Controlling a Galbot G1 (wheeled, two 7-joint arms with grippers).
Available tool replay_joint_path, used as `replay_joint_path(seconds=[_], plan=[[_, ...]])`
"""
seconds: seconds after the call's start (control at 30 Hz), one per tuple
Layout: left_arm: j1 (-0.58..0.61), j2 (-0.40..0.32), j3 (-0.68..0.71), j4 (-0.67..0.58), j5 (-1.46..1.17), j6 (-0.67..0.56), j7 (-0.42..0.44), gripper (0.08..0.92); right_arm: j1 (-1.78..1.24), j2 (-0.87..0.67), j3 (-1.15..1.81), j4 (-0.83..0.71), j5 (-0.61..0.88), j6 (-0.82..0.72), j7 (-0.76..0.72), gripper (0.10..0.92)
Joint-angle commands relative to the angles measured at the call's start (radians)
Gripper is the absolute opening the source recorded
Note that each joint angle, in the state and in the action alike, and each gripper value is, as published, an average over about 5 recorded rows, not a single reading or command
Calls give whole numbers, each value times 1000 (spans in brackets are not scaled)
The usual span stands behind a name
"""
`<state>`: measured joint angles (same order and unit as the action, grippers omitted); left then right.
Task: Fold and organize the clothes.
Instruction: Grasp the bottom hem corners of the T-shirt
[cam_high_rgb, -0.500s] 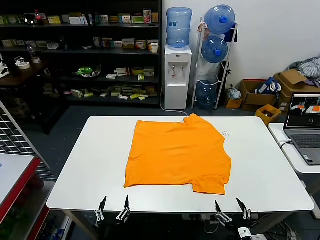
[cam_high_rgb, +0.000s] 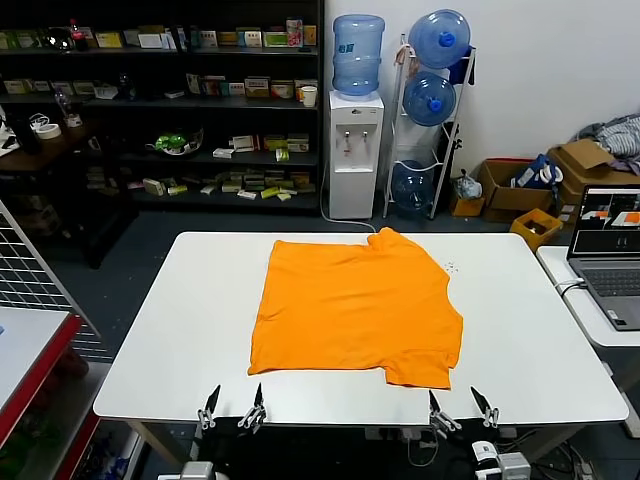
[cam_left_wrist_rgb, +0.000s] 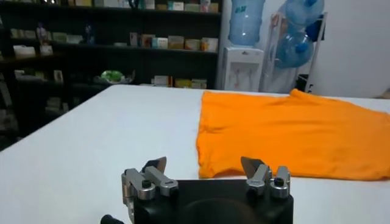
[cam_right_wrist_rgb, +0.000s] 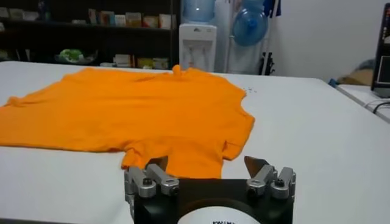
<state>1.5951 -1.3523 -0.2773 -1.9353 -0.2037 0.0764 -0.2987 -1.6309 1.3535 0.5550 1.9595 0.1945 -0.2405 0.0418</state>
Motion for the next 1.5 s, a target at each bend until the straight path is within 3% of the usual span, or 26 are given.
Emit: replay_joint_path(seconds=[0.03, 0.4, 0.67, 1.2, 1.5], plan=[[-264, 6, 34, 203, -91, 83, -12, 823, 98, 4, -13, -76, 12, -45, 28, 823], [-305, 7, 62, 271, -105, 121, -42, 823, 155, 27, -32, -154, 12, -55, 38, 811], [-296, 9, 70, 258, -117, 133, -47, 793, 162, 28, -42, -173, 18, -56, 34, 602], [-269, 9, 81, 210, -125, 131, -52, 342, 110, 16, -39, -114, 40, -40, 30, 153], [-172, 80, 86, 20, -202, 152, -92, 115, -102, -48, -20, 103, 94, -13, 62, 125]])
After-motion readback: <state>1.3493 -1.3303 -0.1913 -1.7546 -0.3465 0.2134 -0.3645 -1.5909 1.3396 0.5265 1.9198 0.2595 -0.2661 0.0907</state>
